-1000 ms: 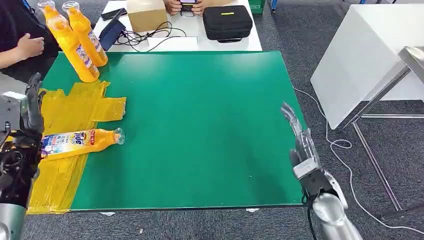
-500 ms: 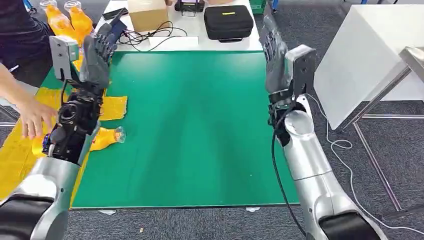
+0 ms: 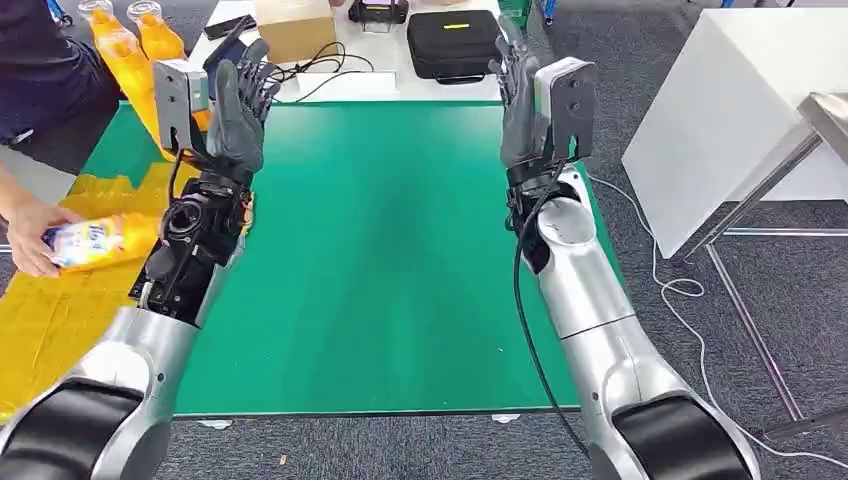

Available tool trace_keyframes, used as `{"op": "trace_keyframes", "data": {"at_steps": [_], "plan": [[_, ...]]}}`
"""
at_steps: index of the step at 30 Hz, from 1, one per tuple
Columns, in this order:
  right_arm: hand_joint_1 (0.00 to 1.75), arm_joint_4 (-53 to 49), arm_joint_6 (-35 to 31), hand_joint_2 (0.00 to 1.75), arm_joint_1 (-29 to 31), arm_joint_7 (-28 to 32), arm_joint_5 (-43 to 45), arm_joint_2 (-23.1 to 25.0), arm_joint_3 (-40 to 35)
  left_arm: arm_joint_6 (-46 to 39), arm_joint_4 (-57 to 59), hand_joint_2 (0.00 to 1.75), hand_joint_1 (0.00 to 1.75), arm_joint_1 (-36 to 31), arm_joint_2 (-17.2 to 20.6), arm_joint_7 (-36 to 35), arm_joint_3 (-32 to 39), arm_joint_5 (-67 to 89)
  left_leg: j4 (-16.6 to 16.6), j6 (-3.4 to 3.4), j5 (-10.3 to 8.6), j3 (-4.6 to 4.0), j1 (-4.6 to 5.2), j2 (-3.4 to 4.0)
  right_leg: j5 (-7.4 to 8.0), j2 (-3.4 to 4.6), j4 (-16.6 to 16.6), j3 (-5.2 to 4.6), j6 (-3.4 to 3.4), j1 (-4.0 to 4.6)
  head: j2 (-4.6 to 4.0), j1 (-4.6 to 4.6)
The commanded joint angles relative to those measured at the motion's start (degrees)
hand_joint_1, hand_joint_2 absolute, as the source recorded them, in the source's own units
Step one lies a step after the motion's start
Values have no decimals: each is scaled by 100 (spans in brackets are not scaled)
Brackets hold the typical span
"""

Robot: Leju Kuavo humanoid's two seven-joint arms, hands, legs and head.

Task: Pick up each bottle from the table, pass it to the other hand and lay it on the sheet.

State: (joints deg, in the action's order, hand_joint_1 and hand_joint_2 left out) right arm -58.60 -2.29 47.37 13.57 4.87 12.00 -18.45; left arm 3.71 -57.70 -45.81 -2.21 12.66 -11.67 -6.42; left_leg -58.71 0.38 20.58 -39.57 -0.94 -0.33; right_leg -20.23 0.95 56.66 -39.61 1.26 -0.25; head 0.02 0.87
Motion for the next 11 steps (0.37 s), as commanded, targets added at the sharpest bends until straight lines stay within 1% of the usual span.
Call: {"op": "trace_keyframes", "data": {"at_steps": [1,4,5,6,7,8,11], "plan": [[0,443,33,0,66,-14,-87,-14,-281,-93,592,0,0,-280,-91,-65,-129,110,0,3,10,24,3,0,-11,-9,2,23,0,-1,0,2],[0,401,-73,0,38,-58,-224,-21,-305,-121,582,0,0,-270,-86,-99,-108,222,-1,2,10,24,2,-2,-13,-11,3,24,-1,0,0,-2],[0,380,-47,0,5,-71,-311,-41,-357,137,590,0,0,-253,-89,-72,-75,92,-1,3,16,37,5,-5,-21,-17,7,37,-2,-1,0,0],[0,379,35,0,-14,-96,-380,-63,-404,235,732,0,0,-311,-58,-237,-109,113,-1,3,18,41,5,-2,-22,-15,6,40,-3,-1,0,0],[0,393,197,0,-29,-127,-363,-89,-431,288,782,0,0,-343,-33,-245,-166,174,2,2,8,21,3,-1,-10,-9,1,22,-1,0,0,0],[0,354,215,0,-94,-116,-396,-91,-363,369,893,0,0,-380,-35,-193,-154,206,1,2,14,37,3,-2,-17,-13,3,37,-2,1,0,-2],[0,284,324,0,-158,-46,-456,-147,-379,394,913,0,0,-367,35,-117,-162,288,3,1,4,16,1,-3,-7,-10,-1,16,-1,1,0,0]]}}
